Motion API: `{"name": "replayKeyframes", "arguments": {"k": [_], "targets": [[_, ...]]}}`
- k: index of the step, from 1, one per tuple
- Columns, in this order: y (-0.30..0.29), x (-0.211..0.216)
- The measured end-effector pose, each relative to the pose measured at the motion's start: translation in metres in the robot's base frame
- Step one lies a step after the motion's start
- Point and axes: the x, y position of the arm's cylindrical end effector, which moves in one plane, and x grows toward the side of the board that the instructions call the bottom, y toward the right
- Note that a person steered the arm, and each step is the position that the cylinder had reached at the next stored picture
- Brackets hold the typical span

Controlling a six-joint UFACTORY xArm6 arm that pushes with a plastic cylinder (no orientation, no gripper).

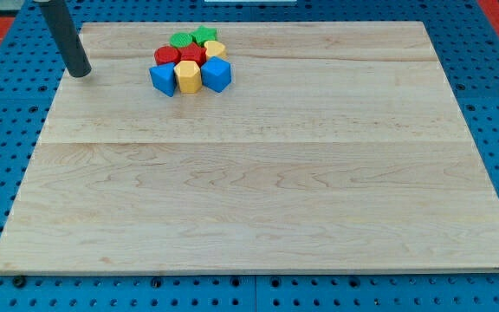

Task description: Slide the green blocks at the top center of the board

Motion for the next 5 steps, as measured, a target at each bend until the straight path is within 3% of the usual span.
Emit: {"name": "replayKeyframes", "arguments": {"k": [4, 5], "targets": [[-0.001, 0.0], [0.003, 0.019]]}}
